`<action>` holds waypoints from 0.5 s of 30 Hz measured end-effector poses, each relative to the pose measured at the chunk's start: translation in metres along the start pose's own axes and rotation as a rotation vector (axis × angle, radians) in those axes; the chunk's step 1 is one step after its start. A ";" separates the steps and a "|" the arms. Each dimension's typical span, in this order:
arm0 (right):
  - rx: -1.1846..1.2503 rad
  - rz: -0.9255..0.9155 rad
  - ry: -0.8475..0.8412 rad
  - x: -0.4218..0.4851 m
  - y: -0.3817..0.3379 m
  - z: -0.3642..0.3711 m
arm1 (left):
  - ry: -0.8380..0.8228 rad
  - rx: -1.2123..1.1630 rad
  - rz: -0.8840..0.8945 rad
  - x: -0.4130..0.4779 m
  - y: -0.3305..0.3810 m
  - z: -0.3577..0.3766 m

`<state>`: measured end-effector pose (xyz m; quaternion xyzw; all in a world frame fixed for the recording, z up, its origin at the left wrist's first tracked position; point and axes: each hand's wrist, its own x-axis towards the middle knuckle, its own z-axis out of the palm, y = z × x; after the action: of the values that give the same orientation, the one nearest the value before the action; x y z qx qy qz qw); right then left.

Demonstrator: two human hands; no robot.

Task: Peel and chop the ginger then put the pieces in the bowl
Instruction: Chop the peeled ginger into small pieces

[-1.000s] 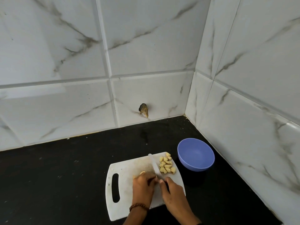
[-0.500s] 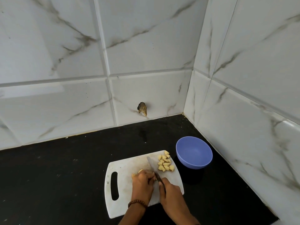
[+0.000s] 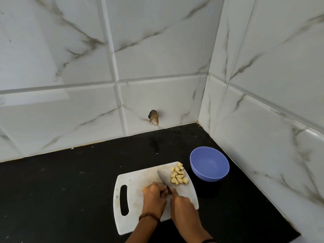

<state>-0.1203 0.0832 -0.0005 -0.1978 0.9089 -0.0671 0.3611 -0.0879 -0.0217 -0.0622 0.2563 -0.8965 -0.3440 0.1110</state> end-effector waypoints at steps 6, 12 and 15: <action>0.035 -0.176 0.329 -0.028 0.019 0.019 | 0.047 -0.027 -0.003 -0.002 0.000 -0.001; -0.039 -0.119 0.210 -0.045 0.036 0.015 | 0.057 -0.076 -0.013 -0.001 0.000 -0.002; -0.047 -0.120 0.195 -0.051 0.046 0.010 | 0.064 -0.086 -0.011 -0.003 0.001 -0.002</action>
<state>-0.0943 0.1465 0.0122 -0.2530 0.9274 -0.0862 0.2617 -0.0854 -0.0205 -0.0600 0.2672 -0.8755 -0.3743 0.1486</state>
